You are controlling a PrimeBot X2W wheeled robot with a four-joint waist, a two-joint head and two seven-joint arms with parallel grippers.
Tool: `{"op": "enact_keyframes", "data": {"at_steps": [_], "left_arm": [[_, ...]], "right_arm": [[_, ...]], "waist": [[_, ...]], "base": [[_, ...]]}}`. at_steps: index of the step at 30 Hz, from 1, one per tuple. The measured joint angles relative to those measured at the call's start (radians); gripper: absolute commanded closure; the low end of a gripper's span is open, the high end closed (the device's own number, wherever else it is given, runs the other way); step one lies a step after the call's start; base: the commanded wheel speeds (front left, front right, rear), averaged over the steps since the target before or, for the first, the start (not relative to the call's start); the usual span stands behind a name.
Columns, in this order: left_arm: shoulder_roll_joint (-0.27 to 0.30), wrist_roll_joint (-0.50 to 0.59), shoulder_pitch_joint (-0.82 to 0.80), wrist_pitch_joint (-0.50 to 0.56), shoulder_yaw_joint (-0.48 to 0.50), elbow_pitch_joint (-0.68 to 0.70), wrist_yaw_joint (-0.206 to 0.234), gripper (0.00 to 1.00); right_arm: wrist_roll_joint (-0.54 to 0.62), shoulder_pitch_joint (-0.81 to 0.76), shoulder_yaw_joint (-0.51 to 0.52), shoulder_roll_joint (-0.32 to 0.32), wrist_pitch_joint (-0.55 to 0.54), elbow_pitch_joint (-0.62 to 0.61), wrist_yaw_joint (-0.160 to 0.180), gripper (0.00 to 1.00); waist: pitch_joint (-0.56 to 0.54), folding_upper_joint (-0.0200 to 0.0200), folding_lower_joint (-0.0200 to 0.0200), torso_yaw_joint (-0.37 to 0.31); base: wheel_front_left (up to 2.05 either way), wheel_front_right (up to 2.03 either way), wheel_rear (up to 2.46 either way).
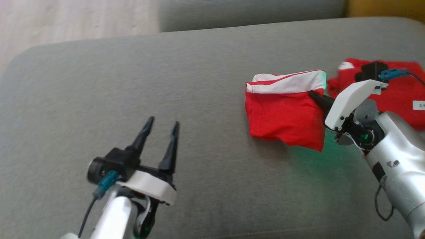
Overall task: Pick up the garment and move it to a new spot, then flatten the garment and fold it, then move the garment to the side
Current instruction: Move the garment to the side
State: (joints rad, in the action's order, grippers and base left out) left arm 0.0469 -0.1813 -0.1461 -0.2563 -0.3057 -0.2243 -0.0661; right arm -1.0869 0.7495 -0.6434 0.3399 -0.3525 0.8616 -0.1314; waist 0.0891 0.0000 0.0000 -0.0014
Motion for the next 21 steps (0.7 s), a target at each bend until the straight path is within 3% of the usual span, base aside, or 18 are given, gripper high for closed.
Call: {"op": "enact_keyframes", "data": {"at_steps": [12,18,21], "left_arm": [[0.000,-0.006,-0.037,0.000,-0.070,-0.018,-0.013,0.00],[0.000,0.004,-0.071,0.000,-0.082,-0.035,-0.023,0.00],[0.002,0.008,-0.094,0.000,-0.099,-0.040,-0.023,0.00]], "right_arm": [[-0.057,0.020,-0.046,0.024,0.037,-0.035,0.000,1.00],[-0.057,0.057,-0.095,0.071,0.055,-0.061,0.000,1.00],[-0.052,0.109,-0.121,0.126,0.055,-0.079,0.000,1.00]], "waist": [[0.017,0.0000,0.0000,-0.208],[0.071,0.0000,0.0000,-0.228],[0.106,0.0000,0.0000,-0.215]], "base": [[0.00,0.00,0.00],[0.00,0.00,0.00],[0.00,0.00,0.00]]}}
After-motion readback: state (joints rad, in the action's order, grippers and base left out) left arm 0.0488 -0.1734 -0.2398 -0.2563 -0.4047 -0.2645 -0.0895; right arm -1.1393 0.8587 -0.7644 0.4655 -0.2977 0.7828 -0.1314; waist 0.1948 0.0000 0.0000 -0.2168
